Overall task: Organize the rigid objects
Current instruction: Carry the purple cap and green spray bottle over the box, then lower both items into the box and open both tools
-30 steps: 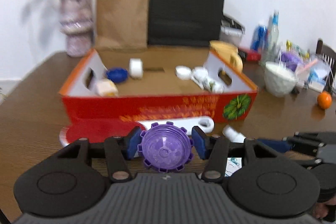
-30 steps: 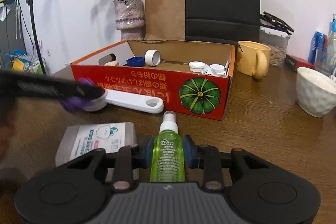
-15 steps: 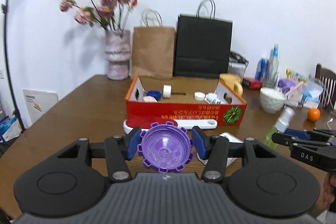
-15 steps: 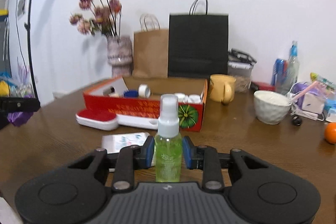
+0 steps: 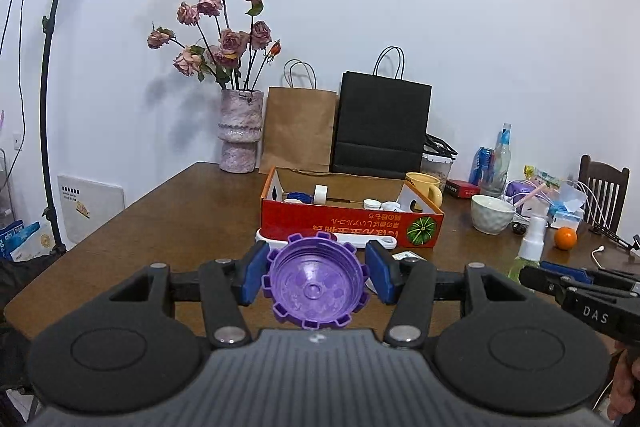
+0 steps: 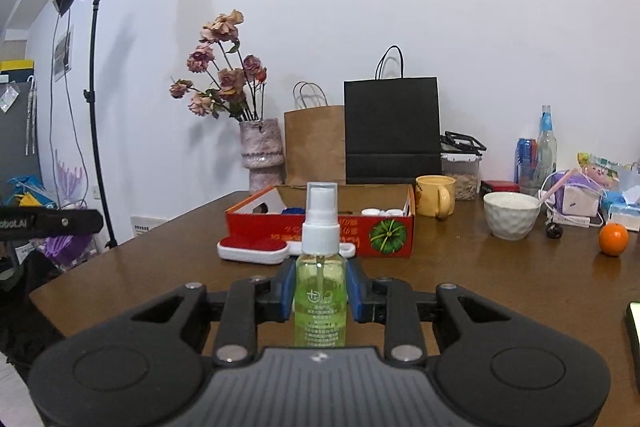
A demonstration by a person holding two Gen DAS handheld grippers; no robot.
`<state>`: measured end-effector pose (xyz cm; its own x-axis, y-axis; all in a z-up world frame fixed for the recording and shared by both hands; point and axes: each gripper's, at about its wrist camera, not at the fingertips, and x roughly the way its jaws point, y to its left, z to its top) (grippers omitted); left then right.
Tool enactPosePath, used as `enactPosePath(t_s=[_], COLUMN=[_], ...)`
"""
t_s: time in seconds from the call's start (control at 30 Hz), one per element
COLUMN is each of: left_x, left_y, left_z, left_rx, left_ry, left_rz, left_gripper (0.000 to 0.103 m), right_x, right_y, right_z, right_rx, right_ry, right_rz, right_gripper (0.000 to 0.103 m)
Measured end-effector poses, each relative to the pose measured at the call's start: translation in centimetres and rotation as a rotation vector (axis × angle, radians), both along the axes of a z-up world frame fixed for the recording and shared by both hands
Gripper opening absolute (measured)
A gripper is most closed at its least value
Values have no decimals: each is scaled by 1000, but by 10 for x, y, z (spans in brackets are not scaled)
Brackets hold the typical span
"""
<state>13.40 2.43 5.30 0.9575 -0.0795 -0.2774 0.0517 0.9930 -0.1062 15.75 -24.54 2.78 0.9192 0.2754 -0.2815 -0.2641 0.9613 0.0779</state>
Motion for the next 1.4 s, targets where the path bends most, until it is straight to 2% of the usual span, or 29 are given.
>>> enactPosePath(t_s=[0.2, 0.4, 0.53, 0.7, 0.77, 0.87, 0.93, 1.0, 1.03, 1.07, 1.1, 1.23, 1.4], left_x=[6, 39, 91, 176, 217, 286, 329, 366, 384, 398, 414, 458, 485], left_y=[-2, -10, -14, -16, -16, -13, -12, -16, -19, -22, -24, -24, -28], left_z=[-1, 1, 16, 37, 41, 40, 32, 20, 11, 3, -7, -37, -62], left_rx=[6, 37, 69, 67, 46, -10, -23, 26, 58, 84, 97, 129, 162], left_ry=[1, -3, -39, -9, 24, 130, 197, 237, 252, 271, 297, 373, 447], left_rz=[-3, -26, -54, -101, -124, -132, -123, -109, -89, -84, -80, -86, -83], left_gripper=[53, 54, 53, 54, 54, 54, 53, 54, 54, 54, 54, 54, 54], right_x=[-4, 27, 70, 149, 188, 253, 300, 341, 363, 379, 398, 445, 460], right_y=[-4, -13, -18, -23, -22, -15, -5, 6, 13, 18, 24, 40, 54], right_z=[-1, 9, 31, 65, 74, 79, 75, 62, 52, 43, 31, -15, -45], right_rx=[14, 19, -12, -63, -87, -146, -190, -225, -237, -245, -246, -257, -244], right_ry=[-7, -19, -56, -67, -29, 52, 118, 179, 213, 236, 273, 363, 395], right_rz=[-13, 9, 33, 65, 96, 145, 155, 142, 138, 135, 125, 101, 120], right_gripper=[25, 25, 25, 25, 25, 25, 25, 22, 16, 2, 0, 0, 1])
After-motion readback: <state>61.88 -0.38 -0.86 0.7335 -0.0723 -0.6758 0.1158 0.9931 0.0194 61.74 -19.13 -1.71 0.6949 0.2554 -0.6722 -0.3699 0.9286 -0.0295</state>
